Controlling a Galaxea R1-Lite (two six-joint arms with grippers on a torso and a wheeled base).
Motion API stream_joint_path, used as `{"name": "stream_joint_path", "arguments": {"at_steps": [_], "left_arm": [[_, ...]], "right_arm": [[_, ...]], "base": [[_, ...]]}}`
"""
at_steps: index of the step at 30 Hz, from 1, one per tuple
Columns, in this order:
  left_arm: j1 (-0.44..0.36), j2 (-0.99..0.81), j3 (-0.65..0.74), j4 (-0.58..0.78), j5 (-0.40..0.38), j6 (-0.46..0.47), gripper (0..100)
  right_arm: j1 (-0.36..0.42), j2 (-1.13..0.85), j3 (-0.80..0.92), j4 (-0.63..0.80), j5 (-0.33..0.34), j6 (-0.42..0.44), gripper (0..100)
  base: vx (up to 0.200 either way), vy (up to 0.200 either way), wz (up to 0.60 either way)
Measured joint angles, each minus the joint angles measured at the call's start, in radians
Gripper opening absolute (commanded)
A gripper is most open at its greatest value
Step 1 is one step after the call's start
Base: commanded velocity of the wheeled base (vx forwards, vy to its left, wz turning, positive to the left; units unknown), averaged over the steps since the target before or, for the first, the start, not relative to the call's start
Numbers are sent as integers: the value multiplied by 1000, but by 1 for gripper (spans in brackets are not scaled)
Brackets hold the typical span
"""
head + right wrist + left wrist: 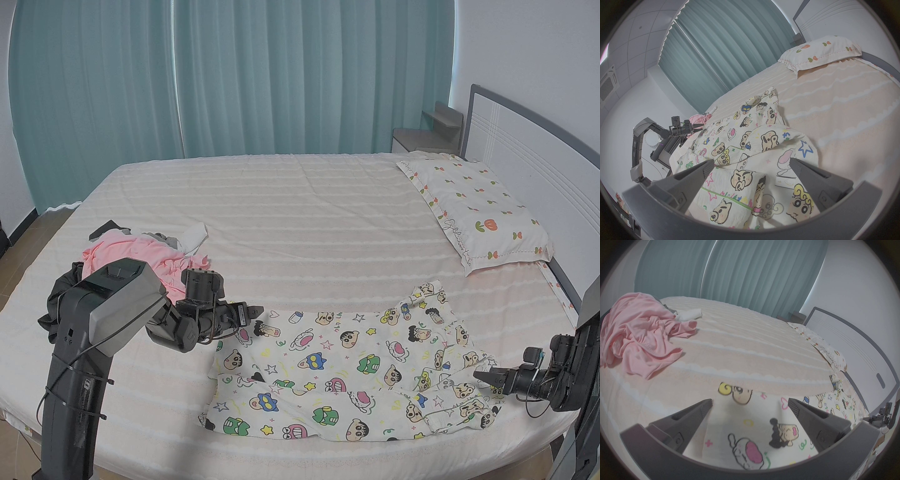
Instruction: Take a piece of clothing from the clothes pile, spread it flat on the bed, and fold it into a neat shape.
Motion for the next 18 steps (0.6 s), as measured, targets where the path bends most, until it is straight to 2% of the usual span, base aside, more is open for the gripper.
{"name": "stream_joint_path", "arguments": {"at_steps": [11,14,18], "left_arm": [[-9,41,-54,-3,69,-7,0],[-7,41,-52,-13,91,-15,0],[-4,27,-34,-29,108,-39,0]], "right_arm": [[13,-10,-3,0,-6,-4,100],[17,-21,-29,0,-33,32,100],[51,-43,-119,1,-131,158,100]], "base": [[0,0,0],[0,0,0],[0,0,0]]}}
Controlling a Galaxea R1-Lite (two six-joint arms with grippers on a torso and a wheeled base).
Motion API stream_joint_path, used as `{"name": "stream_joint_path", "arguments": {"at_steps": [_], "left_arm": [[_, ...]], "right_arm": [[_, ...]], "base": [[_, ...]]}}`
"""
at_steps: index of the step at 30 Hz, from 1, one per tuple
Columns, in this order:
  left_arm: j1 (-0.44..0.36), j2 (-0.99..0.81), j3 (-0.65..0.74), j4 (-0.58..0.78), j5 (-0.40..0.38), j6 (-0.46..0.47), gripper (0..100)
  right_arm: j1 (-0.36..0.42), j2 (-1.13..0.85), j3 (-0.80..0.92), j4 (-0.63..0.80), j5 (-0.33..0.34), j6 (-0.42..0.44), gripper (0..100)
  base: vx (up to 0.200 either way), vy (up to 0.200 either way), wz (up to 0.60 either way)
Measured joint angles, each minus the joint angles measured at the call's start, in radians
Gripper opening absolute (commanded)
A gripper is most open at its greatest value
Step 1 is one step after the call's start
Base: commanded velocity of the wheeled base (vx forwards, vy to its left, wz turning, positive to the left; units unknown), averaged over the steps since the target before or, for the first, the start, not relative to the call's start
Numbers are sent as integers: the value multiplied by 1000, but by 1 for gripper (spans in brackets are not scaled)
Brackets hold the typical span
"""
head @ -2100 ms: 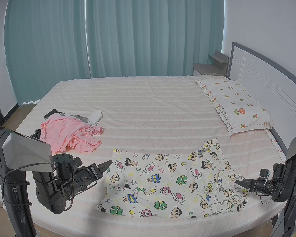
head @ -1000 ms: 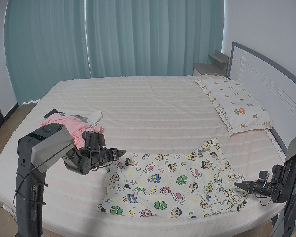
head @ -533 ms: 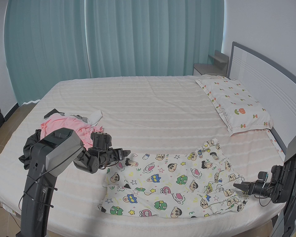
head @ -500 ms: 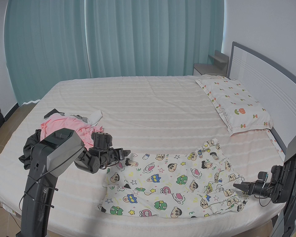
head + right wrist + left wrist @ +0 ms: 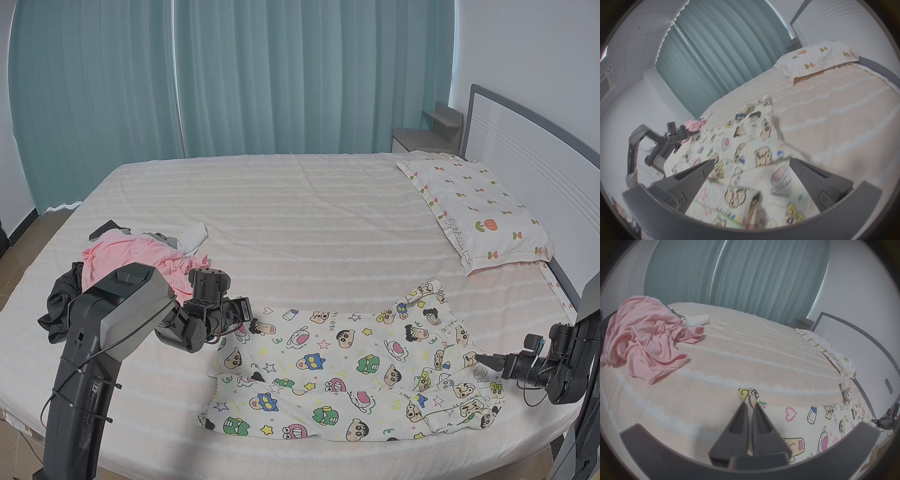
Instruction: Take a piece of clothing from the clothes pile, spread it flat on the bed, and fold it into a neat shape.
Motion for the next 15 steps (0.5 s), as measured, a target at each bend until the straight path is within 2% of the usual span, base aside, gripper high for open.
{"name": "stream_joint_path", "arguments": {"at_steps": [2,5,10,13,15], "left_arm": [[0,-10,13,-5,3,-6,0],[0,-26,30,-8,7,-12,0],[-1,-54,65,-21,11,-16,0],[-2,-62,78,-30,11,-17,0],[-3,-75,102,-45,11,-19,0]], "right_arm": [[27,-5,-62,5,-36,42,100],[69,-7,-169,87,-77,68,100],[136,4,-391,294,-172,92,100],[152,13,-462,354,-198,96,100],[187,43,-622,494,-252,103,100]], "base": [[0,0,0],[0,0,0],[0,0,0],[0,0,0],[0,0,0]]}}
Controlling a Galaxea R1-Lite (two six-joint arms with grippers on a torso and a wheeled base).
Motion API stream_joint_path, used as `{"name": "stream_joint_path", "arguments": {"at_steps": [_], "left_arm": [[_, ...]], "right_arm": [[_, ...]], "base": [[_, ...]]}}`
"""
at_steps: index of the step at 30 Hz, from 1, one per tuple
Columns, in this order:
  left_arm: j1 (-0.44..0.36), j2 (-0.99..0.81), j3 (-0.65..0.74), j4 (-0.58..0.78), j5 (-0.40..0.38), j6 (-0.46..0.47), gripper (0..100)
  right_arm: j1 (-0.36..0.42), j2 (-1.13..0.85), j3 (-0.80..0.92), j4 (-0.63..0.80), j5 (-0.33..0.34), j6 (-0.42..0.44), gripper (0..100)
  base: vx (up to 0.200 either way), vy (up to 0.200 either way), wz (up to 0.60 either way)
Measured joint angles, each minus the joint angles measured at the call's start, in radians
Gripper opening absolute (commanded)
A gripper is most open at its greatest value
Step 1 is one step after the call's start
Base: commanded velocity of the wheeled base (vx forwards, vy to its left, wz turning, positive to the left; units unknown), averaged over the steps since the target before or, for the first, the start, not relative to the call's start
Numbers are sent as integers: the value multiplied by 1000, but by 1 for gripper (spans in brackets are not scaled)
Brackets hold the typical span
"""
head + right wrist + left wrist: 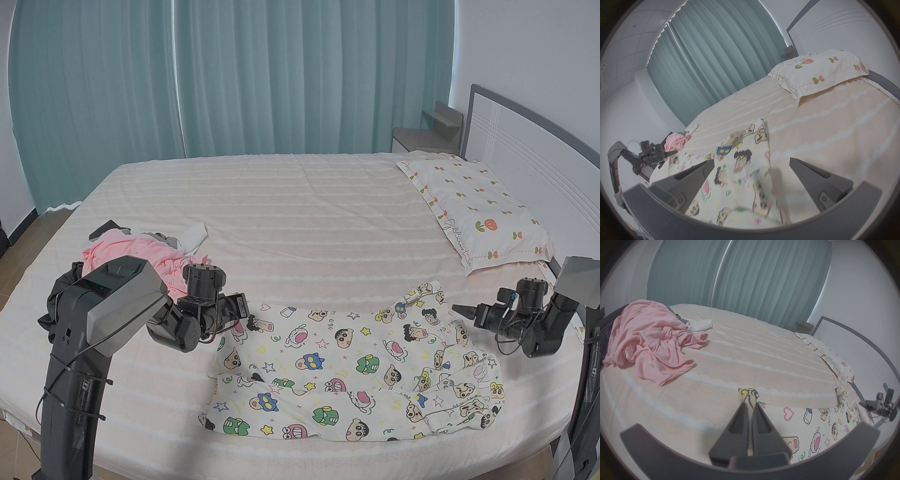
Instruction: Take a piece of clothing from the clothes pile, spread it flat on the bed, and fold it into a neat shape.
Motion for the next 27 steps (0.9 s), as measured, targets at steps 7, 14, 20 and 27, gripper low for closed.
{"name": "stream_joint_path", "arguments": {"at_steps": [7,14,20,27], "left_arm": [[-4,-21,49,-35,1,-2,0],[-10,-33,74,-62,2,-4,0],[-10,-41,91,-88,2,-4,0],[-8,-48,98,-93,2,-4,0]], "right_arm": [[65,83,-262,268,-74,11,100],[103,149,-386,343,-116,17,100],[114,219,-472,338,-196,20,100],[111,243,-489,340,-192,21,100]], "base": [[0,0,0],[0,0,0],[0,0,0],[0,0,0]]}}
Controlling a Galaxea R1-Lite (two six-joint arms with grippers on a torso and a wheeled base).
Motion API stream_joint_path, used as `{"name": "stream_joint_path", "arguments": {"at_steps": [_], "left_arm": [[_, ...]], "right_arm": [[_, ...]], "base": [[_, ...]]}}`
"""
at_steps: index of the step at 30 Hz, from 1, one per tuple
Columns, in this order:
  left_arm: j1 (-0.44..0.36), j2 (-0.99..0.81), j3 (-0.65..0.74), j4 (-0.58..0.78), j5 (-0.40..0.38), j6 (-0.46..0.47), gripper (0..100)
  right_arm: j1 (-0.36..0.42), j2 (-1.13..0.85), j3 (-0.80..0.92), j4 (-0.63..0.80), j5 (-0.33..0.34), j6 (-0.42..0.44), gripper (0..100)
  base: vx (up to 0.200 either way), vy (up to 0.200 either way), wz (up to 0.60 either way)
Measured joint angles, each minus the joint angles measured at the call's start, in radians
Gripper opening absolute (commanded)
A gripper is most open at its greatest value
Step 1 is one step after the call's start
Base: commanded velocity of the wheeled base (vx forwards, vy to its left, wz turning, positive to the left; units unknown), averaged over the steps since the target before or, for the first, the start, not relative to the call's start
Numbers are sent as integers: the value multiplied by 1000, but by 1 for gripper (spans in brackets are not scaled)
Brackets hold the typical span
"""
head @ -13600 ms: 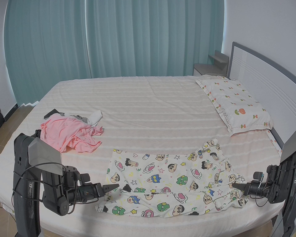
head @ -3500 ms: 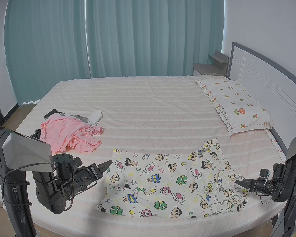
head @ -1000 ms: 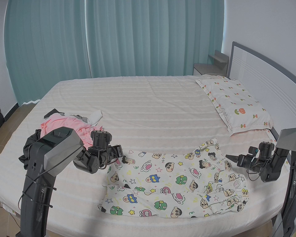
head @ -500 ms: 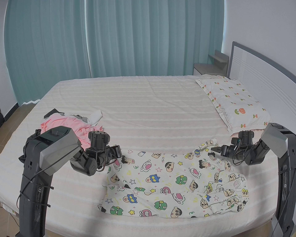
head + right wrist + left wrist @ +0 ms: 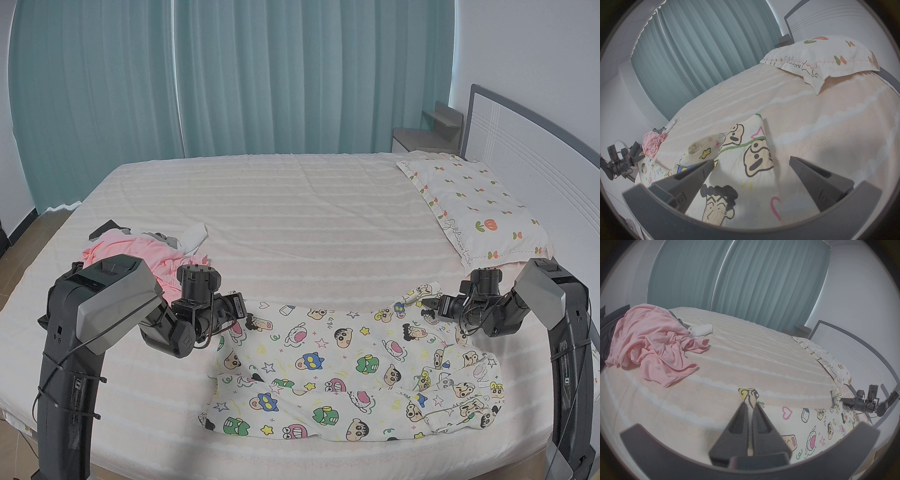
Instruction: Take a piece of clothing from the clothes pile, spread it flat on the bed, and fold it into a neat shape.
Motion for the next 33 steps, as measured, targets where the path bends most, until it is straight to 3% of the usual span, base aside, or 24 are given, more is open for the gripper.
{"name": "stream_joint_path", "arguments": {"at_steps": [1,6,11,20,26,33], "left_arm": [[0,-1,0,0,0,0,0],[-1,-3,2,0,0,0,0],[-1,-4,7,1,0,0,0],[-3,-7,17,0,0,1,0],[-2,-27,37,-1,0,2,0],[0,-63,71,-2,-1,1,0]], "right_arm": [[0,1,1,-1,1,0,0],[2,2,13,-10,13,1,0],[3,-12,53,-60,103,21,0],[-11,-41,152,-314,208,168,0],[-26,-74,220,-338,262,184,0],[-50,-144,306,-342,372,184,0]], "base": [[0,0,0],[0,0,0],[0,0,0],[0,0,0],[0,0,0],[0,0,0]]}}
